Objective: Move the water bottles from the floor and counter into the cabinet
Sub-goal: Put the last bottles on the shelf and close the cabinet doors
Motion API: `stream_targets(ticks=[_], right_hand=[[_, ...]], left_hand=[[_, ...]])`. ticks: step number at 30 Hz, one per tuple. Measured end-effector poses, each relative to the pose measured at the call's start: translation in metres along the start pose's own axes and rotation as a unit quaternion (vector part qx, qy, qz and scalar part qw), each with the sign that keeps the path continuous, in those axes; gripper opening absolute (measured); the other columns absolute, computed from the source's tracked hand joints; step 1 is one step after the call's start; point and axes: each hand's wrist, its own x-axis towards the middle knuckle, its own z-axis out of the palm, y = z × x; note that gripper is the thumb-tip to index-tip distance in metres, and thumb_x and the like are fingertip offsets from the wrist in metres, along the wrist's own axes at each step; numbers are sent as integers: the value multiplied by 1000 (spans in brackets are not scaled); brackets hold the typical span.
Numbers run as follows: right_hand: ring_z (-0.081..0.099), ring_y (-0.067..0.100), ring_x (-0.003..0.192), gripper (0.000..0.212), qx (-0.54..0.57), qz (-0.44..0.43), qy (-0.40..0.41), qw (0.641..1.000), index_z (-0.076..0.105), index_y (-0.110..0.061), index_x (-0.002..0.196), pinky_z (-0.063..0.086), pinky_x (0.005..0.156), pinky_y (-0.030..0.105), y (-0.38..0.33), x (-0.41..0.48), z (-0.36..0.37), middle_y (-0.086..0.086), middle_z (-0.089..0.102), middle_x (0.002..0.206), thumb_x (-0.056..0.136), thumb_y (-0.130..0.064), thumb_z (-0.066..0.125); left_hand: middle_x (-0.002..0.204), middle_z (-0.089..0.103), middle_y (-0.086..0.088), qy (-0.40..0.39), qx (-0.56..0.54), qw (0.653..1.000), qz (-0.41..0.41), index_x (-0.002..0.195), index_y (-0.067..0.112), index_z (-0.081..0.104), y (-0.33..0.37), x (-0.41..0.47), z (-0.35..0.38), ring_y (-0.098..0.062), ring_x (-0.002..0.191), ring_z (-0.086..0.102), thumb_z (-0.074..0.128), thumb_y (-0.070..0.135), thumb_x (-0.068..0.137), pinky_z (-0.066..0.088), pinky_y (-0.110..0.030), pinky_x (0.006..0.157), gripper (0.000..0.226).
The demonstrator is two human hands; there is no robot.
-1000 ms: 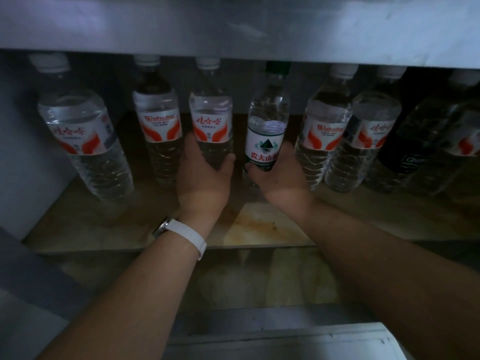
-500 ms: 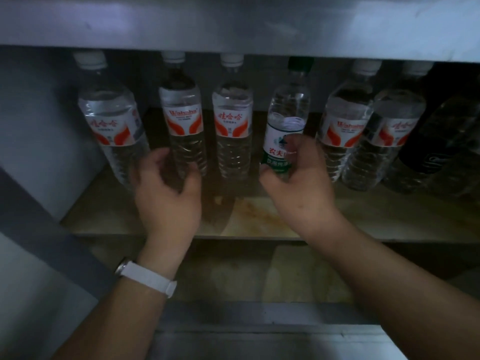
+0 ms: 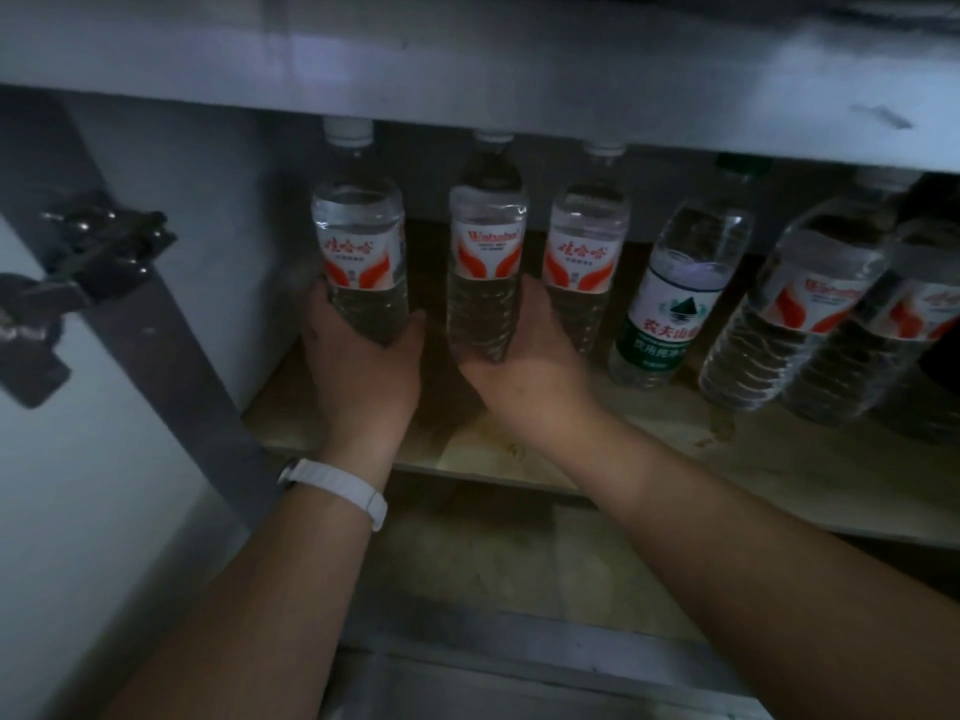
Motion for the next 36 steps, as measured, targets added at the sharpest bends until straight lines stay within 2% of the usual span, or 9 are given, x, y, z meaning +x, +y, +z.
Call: stream_targets(ticks=[3,6,8,12,18,24,27,32,36], right_hand=[[63,13,106,70,39,28,20,999,40,-24,137,56,89,38,4,13,15,-5,62,116,78,-28,78],[60,22,115,73,19,65,26,997,33,-22,142,52,95,44,3,22,24,2,58,128,82,-26,75],[57,26,119,71,15,91,35,995,32,-21,142,49,97,43,2,27,29,5,56,132,85,-26,74],[57,26,118,64,20,110,47,993,35,-17,138,41,82,30,1,31,33,6,57,130,86,-26,73],[60,25,112,62,3,107,56,993,38,-19,131,42,77,30,0,29,30,5,60,123,84,-32,76],[58,27,118,67,-1,104,78,991,37,-21,132,50,94,40,0,30,38,7,58,128,81,-35,77],[59,27,116,65,-4,100,82,992,36,-22,130,51,95,47,1,31,39,6,58,126,81,-35,77],[59,25,116,70,8,74,48,996,35,-20,137,50,93,39,7,25,33,5,58,128,82,-37,76],[59,16,114,65,28,20,25,999,41,-25,137,51,94,37,10,7,18,-4,59,126,84,-43,73]], left_hand=[[132,61,10,5,-13,1000,-6,139,27,48,-2,3,1,-9,121,58,82,27,79,51,-31,99,68],[130,62,12,4,-9,1000,-3,136,29,51,-1,6,-1,-5,117,58,81,30,82,42,-12,84,61],[129,62,13,-3,-9,1000,-9,136,30,51,-1,9,-1,-3,116,57,81,31,83,38,-8,80,61],[134,59,10,-12,-7,1000,-17,138,29,48,-3,13,0,-8,121,56,82,29,81,45,-23,91,66],[140,55,9,-31,-3,999,-15,142,28,44,-2,19,9,-12,129,53,82,29,81,33,-11,78,72],[145,53,6,-42,0,999,-10,146,25,41,-2,24,14,-15,135,49,81,25,82,38,-24,97,76],[144,53,7,-47,-10,999,-16,144,27,41,1,24,15,-14,134,50,80,23,83,38,-23,96,73],[144,54,8,-49,2,999,-10,145,29,41,5,16,14,-14,133,51,77,27,87,37,-23,96,68],[137,58,11,-48,49,997,27,138,33,48,3,5,11,-13,126,56,71,33,90,47,-40,106,54]])
